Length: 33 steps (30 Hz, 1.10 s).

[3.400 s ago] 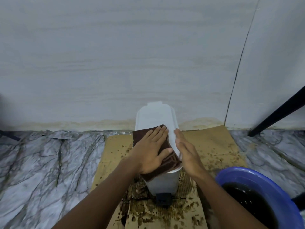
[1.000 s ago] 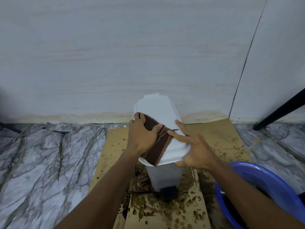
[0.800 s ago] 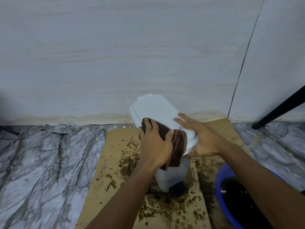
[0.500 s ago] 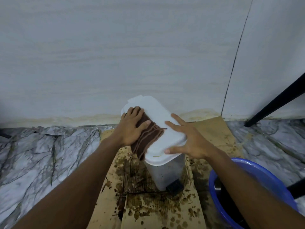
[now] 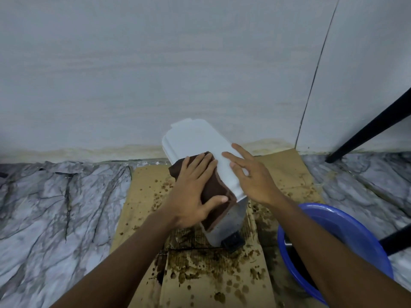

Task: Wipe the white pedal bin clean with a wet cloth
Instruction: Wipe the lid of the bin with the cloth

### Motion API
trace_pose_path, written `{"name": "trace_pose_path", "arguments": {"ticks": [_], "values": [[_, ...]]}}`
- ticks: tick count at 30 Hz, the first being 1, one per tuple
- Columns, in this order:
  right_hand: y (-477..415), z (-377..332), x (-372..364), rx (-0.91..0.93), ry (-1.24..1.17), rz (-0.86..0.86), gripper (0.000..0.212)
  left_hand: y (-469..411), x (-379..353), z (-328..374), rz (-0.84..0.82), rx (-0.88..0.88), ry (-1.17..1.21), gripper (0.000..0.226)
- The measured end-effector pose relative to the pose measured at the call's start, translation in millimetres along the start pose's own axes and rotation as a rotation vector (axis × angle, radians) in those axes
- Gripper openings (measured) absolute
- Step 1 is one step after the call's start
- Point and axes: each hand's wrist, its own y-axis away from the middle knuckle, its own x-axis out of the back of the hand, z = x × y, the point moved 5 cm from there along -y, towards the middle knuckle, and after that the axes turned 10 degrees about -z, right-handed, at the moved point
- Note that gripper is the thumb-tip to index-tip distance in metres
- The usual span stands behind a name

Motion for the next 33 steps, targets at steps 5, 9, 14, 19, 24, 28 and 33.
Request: {"name": "trace_pose_path", "arguments": {"ticks": [5, 9, 14, 19, 24, 28, 33], "values": [[5, -2, 3, 0.031, -0.028, -0.027, 0.035, 2, 0, -4, -0.017, -0.053, 0.015, 0.086], [3, 0, 0, 0.011, -0.05, -0.027, 0.034, 23, 5, -28, -0.046, -0.055, 0.125, 0.078], [5, -2, -1, 0.008, -0.015, -0.001, 0.035, 12, 3, -15, 0.025, -0.044, 0.025, 0.087], [7, -4, 3, 0.025, -0.026, 0.003, 0.035, -12, -1, 20, 0.072, -0.069, -0.106, 0.082], [5, -1, 1, 0.024, -0.014, -0.035, 0.035, 8, 6, -13, -0.012, -0.105, 0.023, 0.086], [5, 4, 0, 0.003, -0.07, -0.045, 0.034, 21, 8, -45, -0.031, -0.091, 0.072, 0.081], [4, 5, -1, -0.011, -0.07, -0.014, 0.034, 19, 13, -58, 0.034, -0.06, 0.101, 0.087]]}}
